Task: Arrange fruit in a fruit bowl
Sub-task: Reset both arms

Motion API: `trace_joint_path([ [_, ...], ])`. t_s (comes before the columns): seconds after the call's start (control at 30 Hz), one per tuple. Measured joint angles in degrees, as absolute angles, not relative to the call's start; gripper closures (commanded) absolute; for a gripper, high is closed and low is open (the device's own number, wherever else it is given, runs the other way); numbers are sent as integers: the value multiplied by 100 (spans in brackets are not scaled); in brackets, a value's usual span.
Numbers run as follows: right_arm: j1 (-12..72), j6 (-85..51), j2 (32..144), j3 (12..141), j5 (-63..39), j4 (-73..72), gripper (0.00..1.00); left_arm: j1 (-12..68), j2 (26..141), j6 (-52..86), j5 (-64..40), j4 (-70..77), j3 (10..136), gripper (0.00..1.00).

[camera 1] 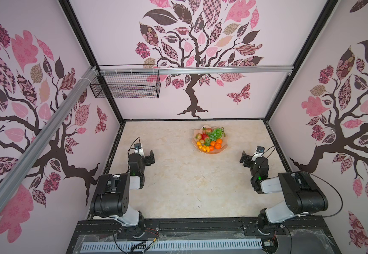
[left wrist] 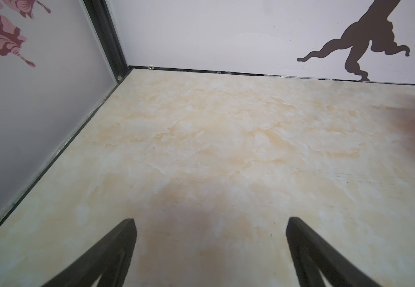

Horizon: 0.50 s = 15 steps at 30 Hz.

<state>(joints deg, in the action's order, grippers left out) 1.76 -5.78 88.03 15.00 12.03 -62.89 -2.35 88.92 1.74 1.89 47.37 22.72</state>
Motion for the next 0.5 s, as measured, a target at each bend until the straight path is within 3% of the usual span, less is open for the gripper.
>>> trace_joint_path([
  [0.5,176,-552,8803,1500,1120,-6580,0,-231,8892,176,204,4731,2274,2],
])
